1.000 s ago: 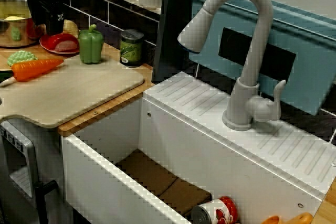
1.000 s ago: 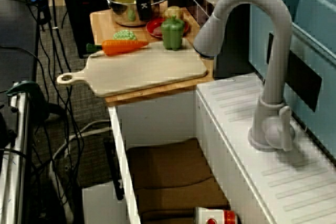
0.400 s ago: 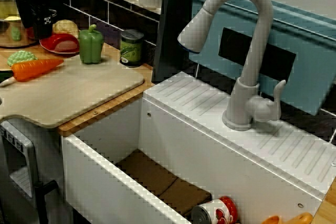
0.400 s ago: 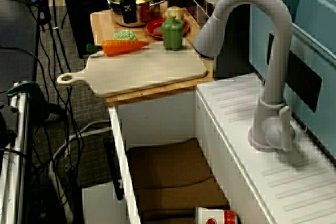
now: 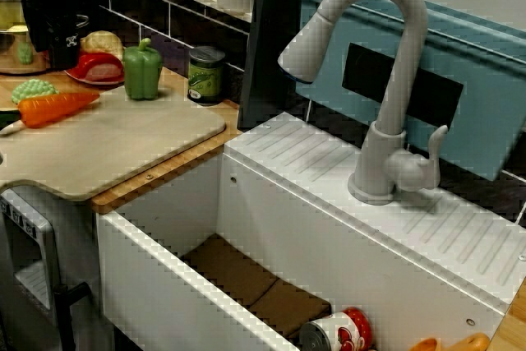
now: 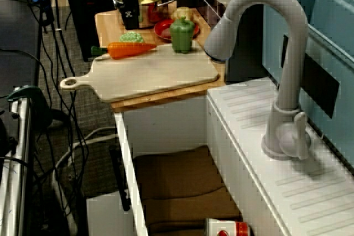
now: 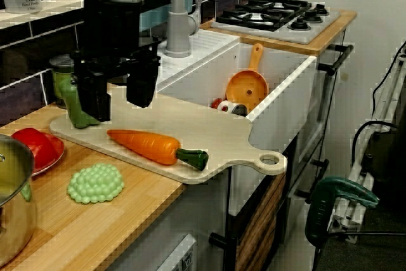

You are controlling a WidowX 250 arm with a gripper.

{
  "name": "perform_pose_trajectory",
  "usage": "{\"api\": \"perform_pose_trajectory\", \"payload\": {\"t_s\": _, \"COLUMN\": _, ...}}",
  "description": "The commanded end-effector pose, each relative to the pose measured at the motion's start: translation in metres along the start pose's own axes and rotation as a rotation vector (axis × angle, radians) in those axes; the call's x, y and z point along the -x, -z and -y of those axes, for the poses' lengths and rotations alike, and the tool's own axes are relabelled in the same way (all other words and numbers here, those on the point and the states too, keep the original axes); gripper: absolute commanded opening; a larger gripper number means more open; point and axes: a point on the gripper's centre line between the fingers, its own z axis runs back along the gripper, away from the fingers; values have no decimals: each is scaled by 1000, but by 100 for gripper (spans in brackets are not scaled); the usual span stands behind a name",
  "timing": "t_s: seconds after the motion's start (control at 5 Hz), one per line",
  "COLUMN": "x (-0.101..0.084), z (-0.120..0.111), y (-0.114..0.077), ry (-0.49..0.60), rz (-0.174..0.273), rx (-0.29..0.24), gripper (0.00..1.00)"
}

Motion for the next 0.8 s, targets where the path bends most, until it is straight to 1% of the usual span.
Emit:
{"api": "perform_pose_trajectory", "payload": {"t_s": 0.0, "x": 4, "z": 4, "y": -16, "ry": -10, "rz": 35, "rx": -24, "gripper": 100}}
{"api": "perform_pose_trajectory", "payload": {"t_s": 0.4, "x": 8, "z": 11, "y": -3, "ry": -26, "rz": 33, "rx": -44, "gripper": 100}}
{"api": "perform_pose_trajectory", "payload": {"t_s": 0.6, "x": 7, "z": 13, "y": 0, "ry": -41, "rz": 32, "rx": -44, "gripper": 100}}
